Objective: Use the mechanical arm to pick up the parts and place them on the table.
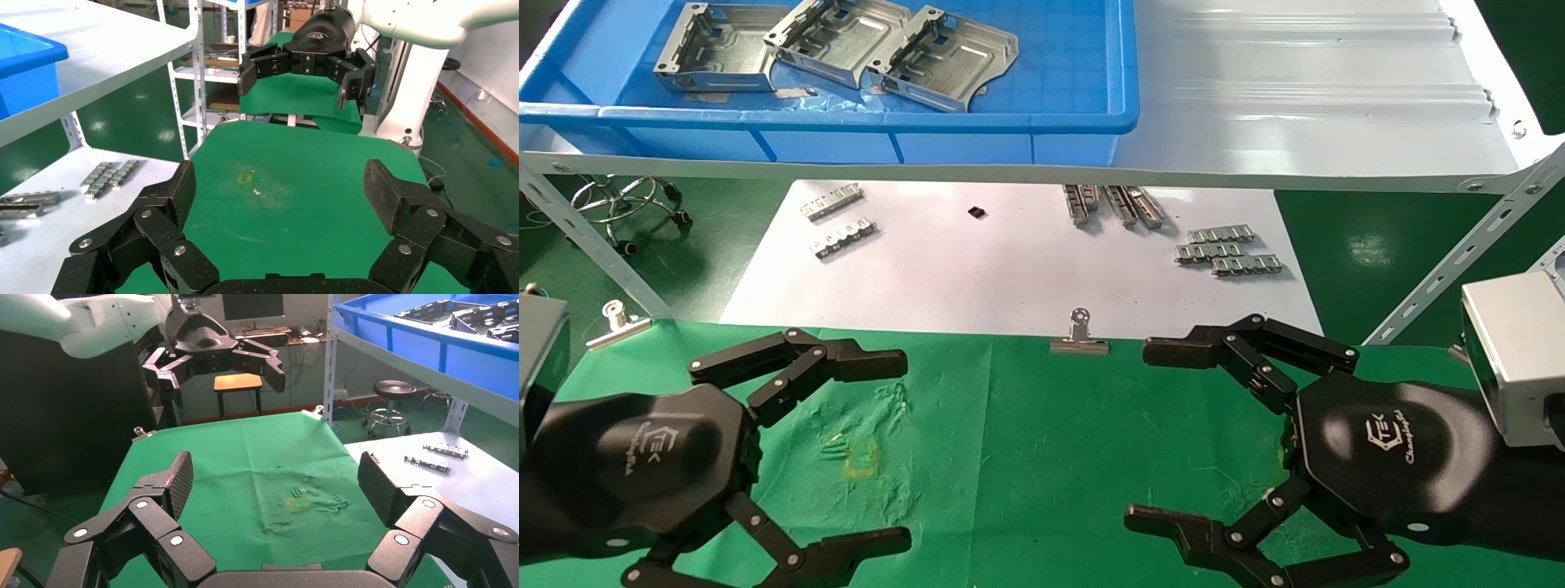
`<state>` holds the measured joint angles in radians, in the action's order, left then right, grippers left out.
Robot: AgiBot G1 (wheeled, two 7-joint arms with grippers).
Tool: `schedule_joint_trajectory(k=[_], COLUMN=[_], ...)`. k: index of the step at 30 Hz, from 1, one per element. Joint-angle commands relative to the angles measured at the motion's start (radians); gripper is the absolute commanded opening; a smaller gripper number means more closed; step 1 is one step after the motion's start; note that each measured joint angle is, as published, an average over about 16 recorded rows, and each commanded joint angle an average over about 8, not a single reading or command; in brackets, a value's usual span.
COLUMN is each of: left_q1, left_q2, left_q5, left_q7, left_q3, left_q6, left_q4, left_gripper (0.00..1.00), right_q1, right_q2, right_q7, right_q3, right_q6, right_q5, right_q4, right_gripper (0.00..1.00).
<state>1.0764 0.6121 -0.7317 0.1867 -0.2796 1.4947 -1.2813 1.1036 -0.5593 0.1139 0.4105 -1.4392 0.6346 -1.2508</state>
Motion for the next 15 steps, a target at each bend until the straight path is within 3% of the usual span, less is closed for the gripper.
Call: schedule_joint_trajectory(k=[1, 11, 12, 15], left_q1=[0.000, 0.000, 0.000, 0.000], left_q2=[0.000, 0.000, 0.000, 0.000], left_q5=[0.000, 0.000, 0.000, 0.000], left_q7=[0.000, 0.000, 0.000, 0.000], left_q3=[0.000, 0.000, 0.000, 0.000], left_q6=[0.000, 0.000, 0.000, 0.000], left_q4=[0.000, 0.000, 0.000, 0.000], left_gripper=[1.00, 1.00, 1.00, 1.00], right_q1=[0.000, 0.000, 0.000, 0.000], right_q2=[0.000, 0.000, 0.000, 0.000], right_q7=[0.000, 0.000, 0.000, 0.000], right_q3=[0.000, 0.000, 0.000, 0.000], right_q6=[0.000, 0.000, 0.000, 0.000], right_q5=[0.000, 0.000, 0.000, 0.000], right_q4=[0.000, 0.000, 0.000, 0.000], right_gripper=[1.00, 0.98, 0.91, 0.54])
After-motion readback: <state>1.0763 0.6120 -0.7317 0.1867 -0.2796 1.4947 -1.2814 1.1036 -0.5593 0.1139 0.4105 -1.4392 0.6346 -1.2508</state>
